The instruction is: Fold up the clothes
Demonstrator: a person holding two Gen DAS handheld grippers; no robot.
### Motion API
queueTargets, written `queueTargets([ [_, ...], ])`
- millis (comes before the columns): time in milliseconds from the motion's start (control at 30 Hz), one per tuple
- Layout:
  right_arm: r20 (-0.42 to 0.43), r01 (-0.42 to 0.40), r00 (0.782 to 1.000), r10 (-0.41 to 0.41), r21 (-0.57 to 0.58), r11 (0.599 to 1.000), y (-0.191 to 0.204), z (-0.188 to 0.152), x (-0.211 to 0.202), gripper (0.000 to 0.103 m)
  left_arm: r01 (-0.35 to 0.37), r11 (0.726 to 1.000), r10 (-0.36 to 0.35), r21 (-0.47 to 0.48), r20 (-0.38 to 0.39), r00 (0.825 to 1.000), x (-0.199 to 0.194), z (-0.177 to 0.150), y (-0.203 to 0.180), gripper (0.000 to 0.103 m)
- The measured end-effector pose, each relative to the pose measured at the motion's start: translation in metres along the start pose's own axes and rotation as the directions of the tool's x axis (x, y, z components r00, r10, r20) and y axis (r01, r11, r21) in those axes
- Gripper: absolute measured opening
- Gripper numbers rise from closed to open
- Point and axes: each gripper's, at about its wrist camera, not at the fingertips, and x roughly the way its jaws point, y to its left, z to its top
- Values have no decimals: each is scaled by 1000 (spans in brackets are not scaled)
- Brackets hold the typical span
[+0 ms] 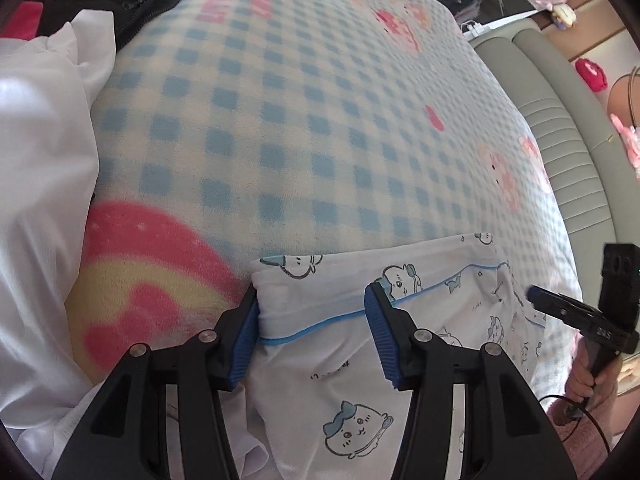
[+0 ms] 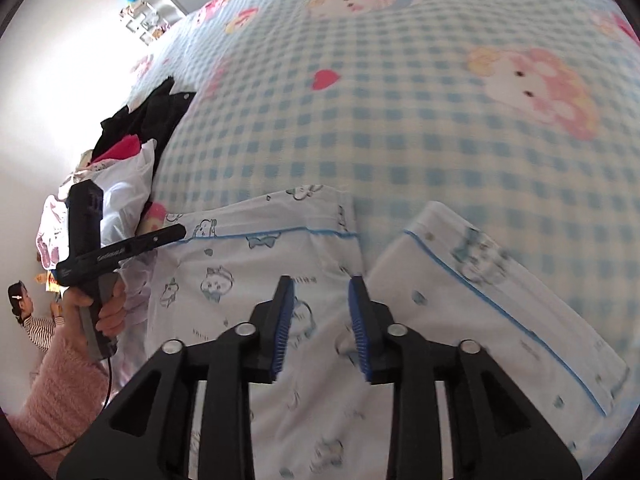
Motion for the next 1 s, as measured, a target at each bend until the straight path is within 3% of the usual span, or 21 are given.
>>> queueTargets([
  [67,-20,13,1000,-13,-13,1000,6,8,17,44,9,1000,-9,-2,-2,1000,1,0,3,52],
  [133,-41,19,999,-20,-17,1000,9,14,34,49,4,1000,-4,1,-6,1000,3,-1,5,44],
  [200,-67,24,997,-26,-24,999,10,20,52,49,-8,1000,8,12,-3,1000,2,-2,4,24],
  [233,-80,27,996,-29,-29,999,10,23,60,49,-10,1000,10,13,1,1000,0,-2,4,22],
  [267,-87,38,995,-41,-36,999,11,25,67,46,-9,1000,9,12,6,1000,-2,-3,3,16],
  [300,-83,64,994,-68,-49,997,12,26,68,23,-7,1000,7,15,16,1000,-6,-2,3,11],
  [333,-78,90,992,-95,-62,994,13,27,70,7,-6,1000,5,21,29,1000,-11,-1,1,10],
  [367,-66,99,992,-104,-68,993,14,28,70,6,-8,1000,6,28,44,999,-16,2,-1,8],
  [467,4,76,997,-76,-34,997,11,33,53,2,-19,999,14,49,88,996,-25,14,-10,8],
  [533,15,64,998,-63,-31,997,12,27,42,2,-40,998,36,46,76,996,-19,20,-8,9],
  [633,33,45,998,-44,-26,999,14,18,26,7,-117,993,117,29,2,993,1,24,2,32],
  [667,38,39,999,-38,-25,999,15,16,21,7,-128,992,128,9,-6,992,2,22,6,35],
  [733,50,27,998,-26,-22,999,17,10,10,27,-101,995,100,21,43,994,-16,14,-2,38],
  [767,56,21,998,-19,-20,1000,17,7,5,30,-82,996,79,33,74,994,-28,10,-7,45],
  [867,73,2,997,-1,-16,1000,19,-2,-12,30,-21,996,8,88,142,990,-57,-6,-28,46],
  [1000,90,-21,996,22,-13,1000,23,-17,-33,31,78,972,-99,221,83,992,-62,-38,-79,44],
])
